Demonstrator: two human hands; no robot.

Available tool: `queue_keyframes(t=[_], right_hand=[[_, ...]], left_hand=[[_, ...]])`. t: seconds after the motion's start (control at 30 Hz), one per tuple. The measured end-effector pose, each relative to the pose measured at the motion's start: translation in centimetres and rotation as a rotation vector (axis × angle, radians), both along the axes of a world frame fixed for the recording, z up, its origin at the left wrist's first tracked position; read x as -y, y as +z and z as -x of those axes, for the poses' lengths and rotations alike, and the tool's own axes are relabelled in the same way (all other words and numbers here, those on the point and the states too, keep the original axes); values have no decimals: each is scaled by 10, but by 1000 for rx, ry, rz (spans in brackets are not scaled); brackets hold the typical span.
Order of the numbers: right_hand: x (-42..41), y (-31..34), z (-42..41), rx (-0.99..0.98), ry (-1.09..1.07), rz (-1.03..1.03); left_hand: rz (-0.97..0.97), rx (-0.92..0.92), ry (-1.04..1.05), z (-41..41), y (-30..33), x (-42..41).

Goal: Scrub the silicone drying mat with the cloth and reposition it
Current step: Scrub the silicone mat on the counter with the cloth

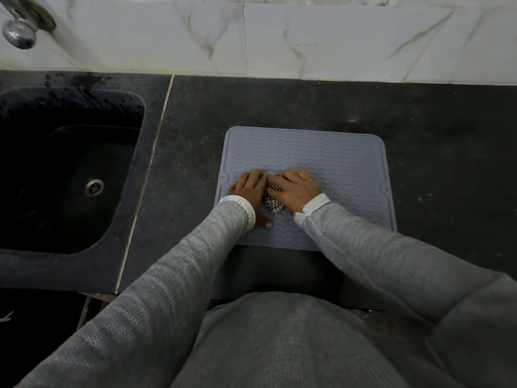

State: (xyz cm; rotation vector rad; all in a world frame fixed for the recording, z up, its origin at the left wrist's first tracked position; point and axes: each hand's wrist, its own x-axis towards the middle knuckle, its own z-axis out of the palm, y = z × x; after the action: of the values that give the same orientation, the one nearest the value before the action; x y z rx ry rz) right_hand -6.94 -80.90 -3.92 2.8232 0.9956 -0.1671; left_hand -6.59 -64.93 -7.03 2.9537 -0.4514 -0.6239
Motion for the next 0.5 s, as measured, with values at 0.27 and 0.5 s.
queue_keyframes(t=[0.27, 0.5], right_hand=[[65, 5, 10, 139, 99, 35], [32, 14, 0, 89, 9, -126]], left_hand=[[-9, -25, -41, 0, 5, -2], [-61, -49, -4, -2, 12, 6]])
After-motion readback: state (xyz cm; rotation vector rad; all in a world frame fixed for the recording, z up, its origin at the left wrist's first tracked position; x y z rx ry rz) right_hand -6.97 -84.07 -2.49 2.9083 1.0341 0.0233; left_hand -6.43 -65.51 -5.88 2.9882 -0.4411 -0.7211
